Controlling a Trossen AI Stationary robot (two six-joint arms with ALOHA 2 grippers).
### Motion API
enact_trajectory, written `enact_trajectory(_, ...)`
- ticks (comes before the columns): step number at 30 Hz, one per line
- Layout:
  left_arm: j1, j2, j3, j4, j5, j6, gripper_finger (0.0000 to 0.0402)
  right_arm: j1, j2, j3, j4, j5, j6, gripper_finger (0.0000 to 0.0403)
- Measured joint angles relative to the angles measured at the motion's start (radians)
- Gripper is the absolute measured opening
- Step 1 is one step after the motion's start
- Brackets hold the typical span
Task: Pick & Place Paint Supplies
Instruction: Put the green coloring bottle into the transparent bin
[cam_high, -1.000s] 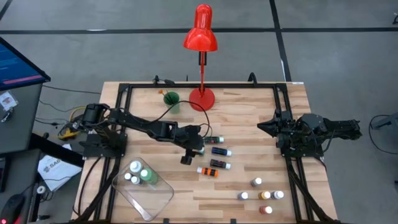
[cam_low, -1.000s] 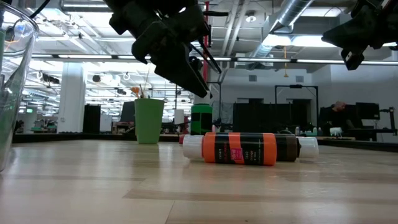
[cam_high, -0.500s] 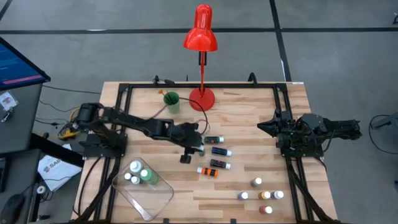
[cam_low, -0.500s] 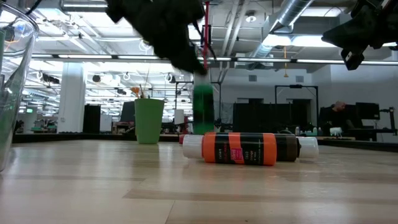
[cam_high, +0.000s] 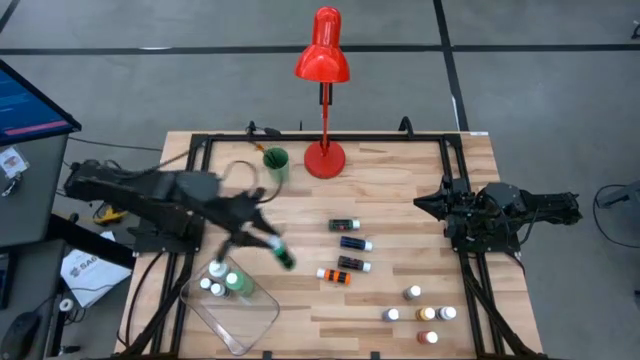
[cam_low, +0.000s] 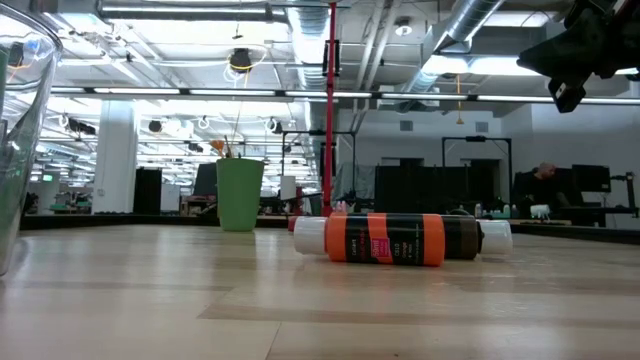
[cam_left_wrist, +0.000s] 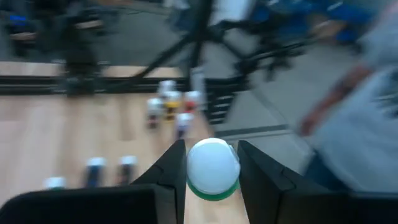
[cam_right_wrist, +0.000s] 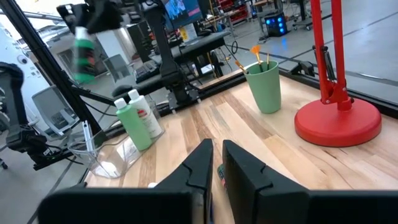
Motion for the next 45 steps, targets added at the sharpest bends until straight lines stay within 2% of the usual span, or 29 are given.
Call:
enact_trajectory(2, -0.038, -0.054, 0.0, -0.02, 0.043, -0.044, 0.0092, 0.0, 0.0, 0.0, 0.0, 0.0, 0.0, 0.0032)
enact_trajectory(7, -0.148, -0.153, 0.0, -0.095, 0.051, -0.222, 0.0092, 0.0, 0.0, 0.0, 0.0, 0.0, 0.0, 0.0032)
enact_trajectory(14, -0.337, -0.193, 0.0, -0.276, 0.016, -0.404, 0.0092, 0.0, 0.0, 0.0, 0.0, 0.0, 0.0, 0.0032)
enact_trajectory(23, -0.58, -0.149, 0.0, -0.46, -0.169, -0.452, 0.0094, 0.0, 0.0, 0.0, 0.0, 0.0, 0.0, 0.0033)
enact_trajectory(28, -0.707, -0.147, 0.0, -0.545, -0.281, -0.533, 0.0106, 0.0, 0.0, 0.0, 0.0, 0.0, 0.0, 0.0031)
enact_trajectory(36, -0.891, -0.148, -0.007, -0.681, -0.566, -0.643, 0.0111, 0.0, 0.0, 0.0, 0.0, 0.0, 0.0, 0.0033)
enact_trajectory(38, -0.924, -0.146, -0.029, -0.679, -0.6, -0.678, 0.0112, 0.0, 0.0, 0.0, 0.0, 0.0, 0.0, 0.0032)
enact_trajectory(45, -1.017, -0.088, -0.121, -0.67, -0.612, -0.78, 0.0112, 0.0, 0.0, 0.0, 0.0, 0.0, 0.0, 0.0033)
